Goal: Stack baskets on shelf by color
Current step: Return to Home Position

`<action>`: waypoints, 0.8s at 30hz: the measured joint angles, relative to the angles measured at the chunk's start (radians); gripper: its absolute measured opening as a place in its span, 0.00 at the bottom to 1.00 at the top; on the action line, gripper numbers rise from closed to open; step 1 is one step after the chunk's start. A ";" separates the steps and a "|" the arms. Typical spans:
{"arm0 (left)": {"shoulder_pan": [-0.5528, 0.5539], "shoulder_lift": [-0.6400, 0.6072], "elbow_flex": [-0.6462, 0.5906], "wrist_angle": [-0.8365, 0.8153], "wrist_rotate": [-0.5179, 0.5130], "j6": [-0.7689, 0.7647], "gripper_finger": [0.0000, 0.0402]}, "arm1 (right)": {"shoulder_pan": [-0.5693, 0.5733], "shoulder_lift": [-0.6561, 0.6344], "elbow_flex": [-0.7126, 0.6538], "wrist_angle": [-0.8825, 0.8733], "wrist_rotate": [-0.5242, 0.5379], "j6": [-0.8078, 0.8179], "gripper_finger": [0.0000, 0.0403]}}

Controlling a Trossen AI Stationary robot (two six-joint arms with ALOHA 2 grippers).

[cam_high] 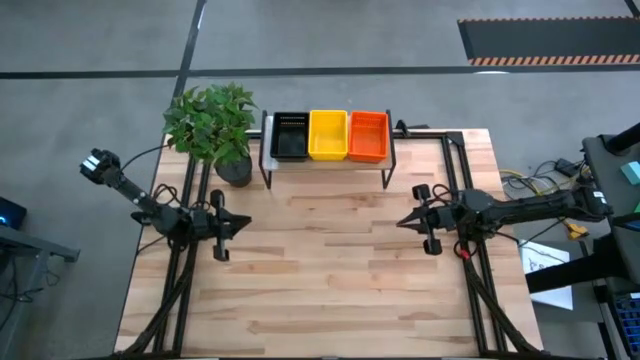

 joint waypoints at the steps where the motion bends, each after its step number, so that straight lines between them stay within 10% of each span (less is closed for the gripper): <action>1: 0.000 0.002 0.000 -0.001 0.000 0.000 0.02 | -0.002 -0.033 0.001 -0.039 0.002 0.004 0.02; 24: 0.000 0.136 -0.002 -0.005 -0.002 0.000 0.02 | -0.002 -0.448 0.019 -0.340 0.063 -0.011 0.02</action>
